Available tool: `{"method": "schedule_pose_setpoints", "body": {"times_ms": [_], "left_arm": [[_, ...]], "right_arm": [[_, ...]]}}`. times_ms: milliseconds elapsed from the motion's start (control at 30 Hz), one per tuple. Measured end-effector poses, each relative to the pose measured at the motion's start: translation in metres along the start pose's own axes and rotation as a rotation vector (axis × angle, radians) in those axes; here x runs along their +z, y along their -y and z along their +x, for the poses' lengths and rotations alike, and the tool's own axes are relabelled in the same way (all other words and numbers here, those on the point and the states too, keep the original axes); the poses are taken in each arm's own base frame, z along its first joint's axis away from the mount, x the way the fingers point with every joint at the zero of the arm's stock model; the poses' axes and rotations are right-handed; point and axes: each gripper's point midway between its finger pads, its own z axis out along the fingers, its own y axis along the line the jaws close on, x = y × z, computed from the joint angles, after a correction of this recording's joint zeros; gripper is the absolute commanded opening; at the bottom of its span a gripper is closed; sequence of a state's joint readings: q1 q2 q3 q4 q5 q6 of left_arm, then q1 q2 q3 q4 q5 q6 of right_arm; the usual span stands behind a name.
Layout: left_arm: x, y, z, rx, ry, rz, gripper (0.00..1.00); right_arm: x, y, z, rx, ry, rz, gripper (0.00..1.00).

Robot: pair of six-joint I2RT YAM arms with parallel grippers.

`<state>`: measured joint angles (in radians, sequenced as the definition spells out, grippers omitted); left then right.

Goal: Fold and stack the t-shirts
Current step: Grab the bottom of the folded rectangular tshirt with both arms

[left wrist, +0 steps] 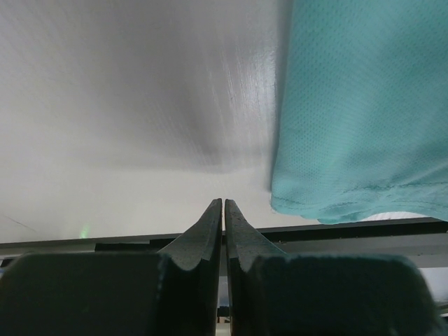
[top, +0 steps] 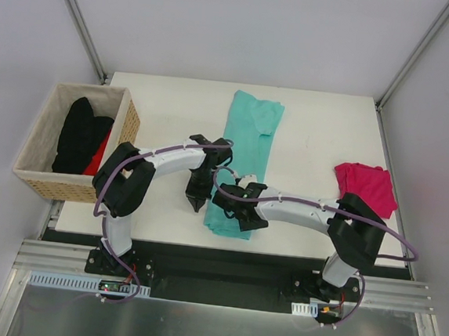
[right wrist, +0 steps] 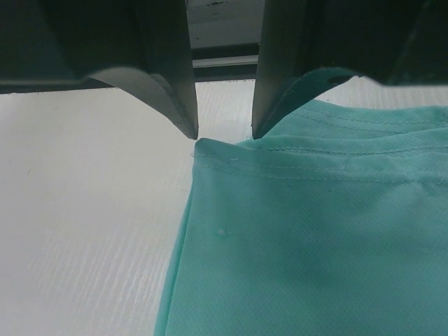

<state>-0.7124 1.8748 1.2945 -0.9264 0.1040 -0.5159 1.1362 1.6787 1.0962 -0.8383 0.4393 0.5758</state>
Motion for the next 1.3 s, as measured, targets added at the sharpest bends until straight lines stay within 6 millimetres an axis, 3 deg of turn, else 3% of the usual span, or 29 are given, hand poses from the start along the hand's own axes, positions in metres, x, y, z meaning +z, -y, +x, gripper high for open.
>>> {"method": "schedule_pose_setpoints", "body": {"times_ms": [333,700,1300], "left_arm": [[0.004,-0.003,0.004,-0.001,-0.012,-0.007,0.04],[0.003,-0.002,0.003,0.0,-0.01,-0.004,0.03],[0.003,-0.001,0.002,0.0,-0.007,-0.001,0.03]], "right_arm": [[0.007,-0.004,0.006,0.011,-0.012,0.005,0.38],[-0.009,-0.019,-0.005,0.005,0.02,-0.033,0.39],[-0.006,-0.026,0.001,0.018,0.003,-0.059,0.4]]}}
